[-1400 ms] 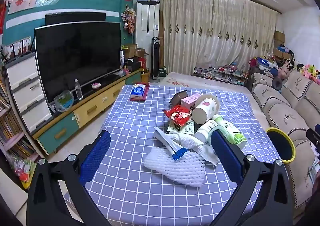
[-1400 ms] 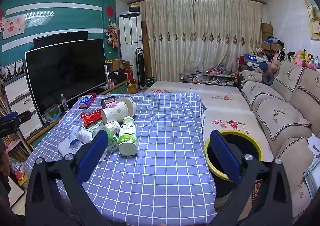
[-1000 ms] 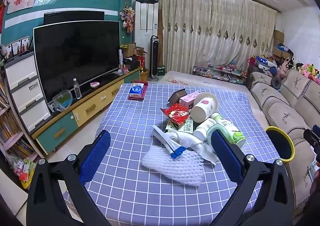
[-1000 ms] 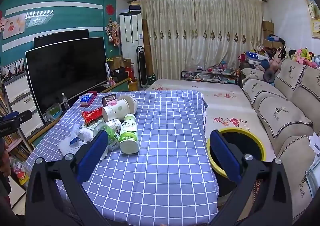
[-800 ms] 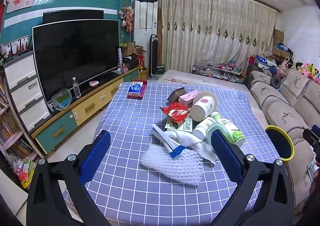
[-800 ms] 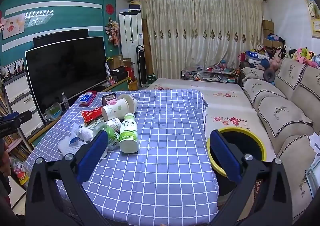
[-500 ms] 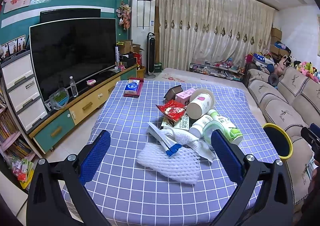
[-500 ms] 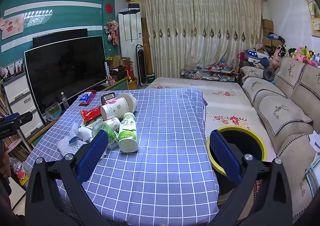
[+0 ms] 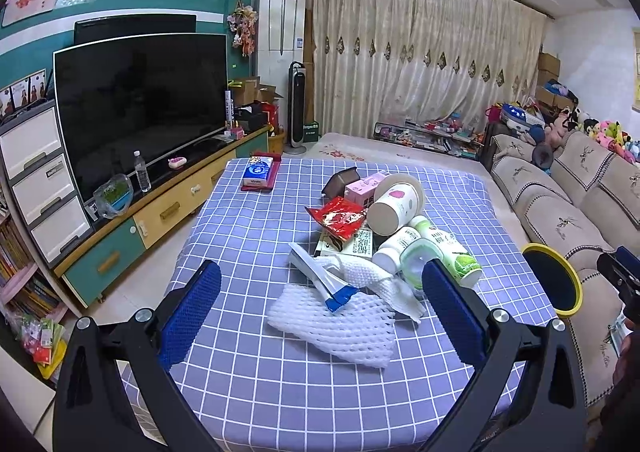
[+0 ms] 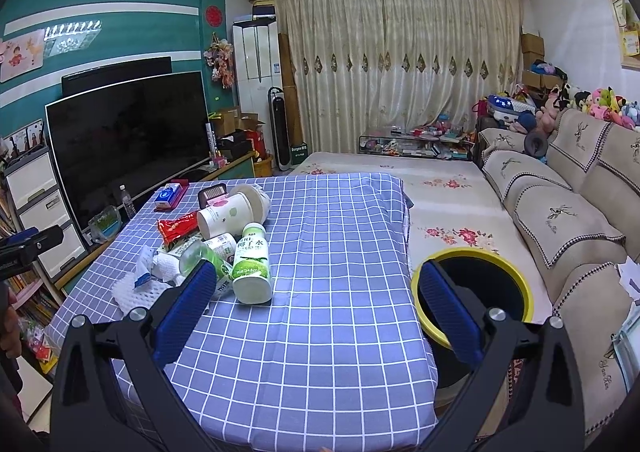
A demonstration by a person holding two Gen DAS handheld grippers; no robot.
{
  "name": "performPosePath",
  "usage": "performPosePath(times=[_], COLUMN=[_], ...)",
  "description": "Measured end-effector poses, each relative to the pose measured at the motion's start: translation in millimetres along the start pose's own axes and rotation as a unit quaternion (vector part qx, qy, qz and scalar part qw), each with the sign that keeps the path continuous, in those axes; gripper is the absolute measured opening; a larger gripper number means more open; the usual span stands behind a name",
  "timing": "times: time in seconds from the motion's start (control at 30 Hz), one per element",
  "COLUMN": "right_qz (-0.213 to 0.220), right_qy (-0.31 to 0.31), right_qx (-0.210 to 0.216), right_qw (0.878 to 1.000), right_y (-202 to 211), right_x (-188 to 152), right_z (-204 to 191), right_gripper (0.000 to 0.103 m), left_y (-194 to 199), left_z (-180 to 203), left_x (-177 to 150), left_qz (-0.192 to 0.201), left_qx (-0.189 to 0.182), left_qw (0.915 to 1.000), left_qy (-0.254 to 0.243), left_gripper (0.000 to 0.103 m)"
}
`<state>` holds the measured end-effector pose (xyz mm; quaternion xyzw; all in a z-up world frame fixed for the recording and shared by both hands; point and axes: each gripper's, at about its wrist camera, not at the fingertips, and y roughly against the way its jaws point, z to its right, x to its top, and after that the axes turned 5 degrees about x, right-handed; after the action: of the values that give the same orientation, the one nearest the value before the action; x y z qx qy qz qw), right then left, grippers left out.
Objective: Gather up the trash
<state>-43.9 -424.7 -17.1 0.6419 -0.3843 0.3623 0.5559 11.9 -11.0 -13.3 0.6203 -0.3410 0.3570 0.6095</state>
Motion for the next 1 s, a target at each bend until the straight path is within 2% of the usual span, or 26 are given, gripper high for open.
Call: performPosePath(times=[1.0], right_qz=[-0.012], right_qy=[-0.003], right_qx=[-0.002], right_qw=[1.0], right_y=[-10.6], right_x=[-2.4], right_z=[0.4], right_gripper=[0.097], left_y=[-10.2], left_z=[1.0], left_x=[-5.2], left_qz=[-0.018], left_qx=[-0.001], left_qw=[0.9998], left_qy=[0.0], left_gripper=[0.099])
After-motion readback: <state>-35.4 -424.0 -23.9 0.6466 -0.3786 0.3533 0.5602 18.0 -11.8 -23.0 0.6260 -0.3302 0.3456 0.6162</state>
